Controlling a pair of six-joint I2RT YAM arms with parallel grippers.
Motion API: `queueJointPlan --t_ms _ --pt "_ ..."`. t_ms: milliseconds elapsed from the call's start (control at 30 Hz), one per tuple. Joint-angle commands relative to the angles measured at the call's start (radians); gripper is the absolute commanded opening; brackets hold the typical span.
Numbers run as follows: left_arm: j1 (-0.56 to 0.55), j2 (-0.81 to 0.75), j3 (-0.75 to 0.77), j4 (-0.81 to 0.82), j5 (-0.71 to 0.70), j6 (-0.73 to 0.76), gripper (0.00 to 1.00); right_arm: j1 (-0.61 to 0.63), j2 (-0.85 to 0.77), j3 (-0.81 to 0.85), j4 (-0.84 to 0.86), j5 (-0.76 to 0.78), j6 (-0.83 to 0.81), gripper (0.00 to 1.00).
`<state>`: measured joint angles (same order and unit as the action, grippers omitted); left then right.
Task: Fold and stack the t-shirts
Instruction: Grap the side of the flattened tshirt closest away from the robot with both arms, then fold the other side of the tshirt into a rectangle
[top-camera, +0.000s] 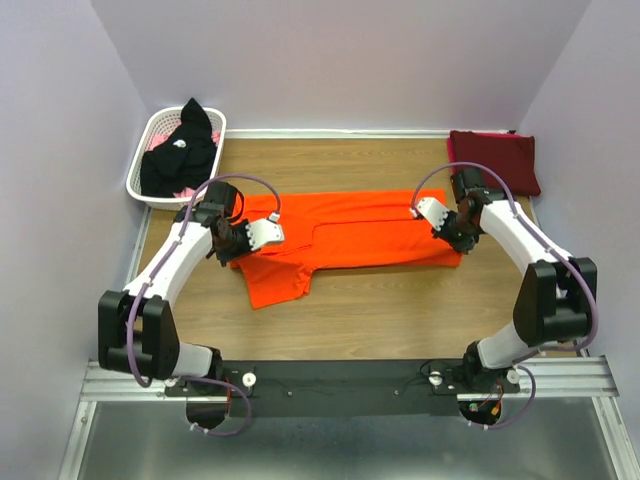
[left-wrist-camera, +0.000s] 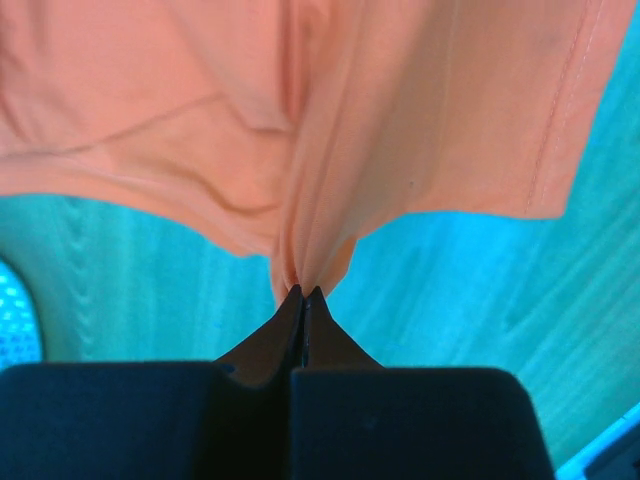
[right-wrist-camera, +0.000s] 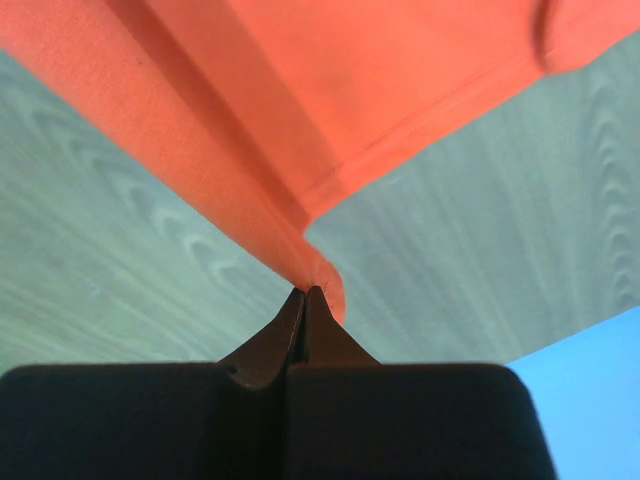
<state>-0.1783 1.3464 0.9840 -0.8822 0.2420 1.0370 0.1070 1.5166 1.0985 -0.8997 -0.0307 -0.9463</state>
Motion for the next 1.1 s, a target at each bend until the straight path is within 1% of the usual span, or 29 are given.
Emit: queueJointPlan --t_ms 0,300,533,800,1067 --pt "0.016 0.072 0.099 -0.018 0.037 0.012 0.0 -0.009 0.074 0.101 -0.019 0.008 -0.042 0.0" --pt "0.045 0.246 0.246 0.005 0.031 0.02 0.0 -0.015 0.235 0.25 -0.021 0.018 -0.08 0.01" --pt "0.053 0.347 0.294 0.032 0.022 0.021 0.0 -0.015 0.344 0.331 -0.021 0.022 -0.098 0.01" --pt "0.072 0.407 0.331 0.046 0.02 0.021 0.0 -0.023 0.439 0.411 -0.021 0.025 -0.106 0.01" --pt "0.088 0.441 0.354 0.061 0.019 0.02 0.0 -0.026 0.481 0.445 -0.019 0.022 -0.114 0.01"
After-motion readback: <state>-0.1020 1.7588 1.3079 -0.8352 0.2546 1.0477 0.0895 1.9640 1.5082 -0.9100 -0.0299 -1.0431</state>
